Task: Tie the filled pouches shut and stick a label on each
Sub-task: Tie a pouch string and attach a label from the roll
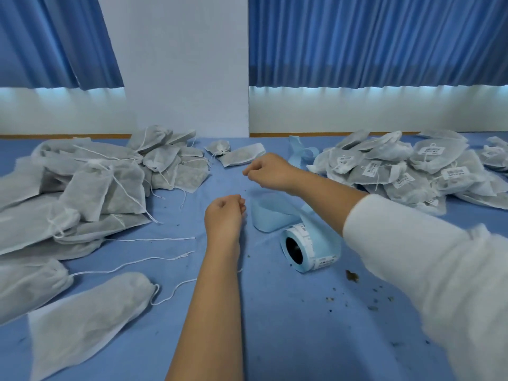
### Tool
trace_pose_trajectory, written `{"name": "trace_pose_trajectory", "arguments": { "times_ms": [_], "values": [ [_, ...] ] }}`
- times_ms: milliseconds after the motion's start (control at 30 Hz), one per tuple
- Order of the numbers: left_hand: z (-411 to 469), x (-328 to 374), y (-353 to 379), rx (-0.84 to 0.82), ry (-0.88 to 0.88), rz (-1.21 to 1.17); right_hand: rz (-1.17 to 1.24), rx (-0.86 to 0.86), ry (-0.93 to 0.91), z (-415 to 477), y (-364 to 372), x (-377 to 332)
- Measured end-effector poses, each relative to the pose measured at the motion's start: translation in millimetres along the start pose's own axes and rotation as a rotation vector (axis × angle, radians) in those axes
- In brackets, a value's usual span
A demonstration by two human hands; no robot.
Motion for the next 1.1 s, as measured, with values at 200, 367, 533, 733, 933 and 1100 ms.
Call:
{"name": "trace_pose_trajectory", "arguments": {
  "times_ms": [200,367,533,733,933,1100],
  "values": [
    [32,-8,0,-0.014,-0.086,-0.182,-0.174,-0.018,0.160,68,16,23],
    [57,-7,-1,-0.008,-0.172,-0.274,0.027,-0.044,0.267,103,16,45],
    [62,-8,3,0.014,-0.176,-0.255,0.233,0.016,0.340,131,14,63],
    [60,-7,3,0.004,-0.172,-0.254,0.448,0.137,0.365,134,7,74],
    [53,6,-2,0.042,0.046,-0.095,0.198,0.182,0.021,106,-15,40],
    [36,40,-7,0.010,0.452,0.097,0.207,0.112,-0.220,54,-30,-15]
  ]
}}
Point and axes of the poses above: each hand's wrist, its own z-axis towards the middle knuckle, its own y-axis out of the palm, x = y × z, the point moved 4 cm from there along z, towards the middle knuckle, and after that the axes turned 4 degrees about z, right-handed, at the moved point
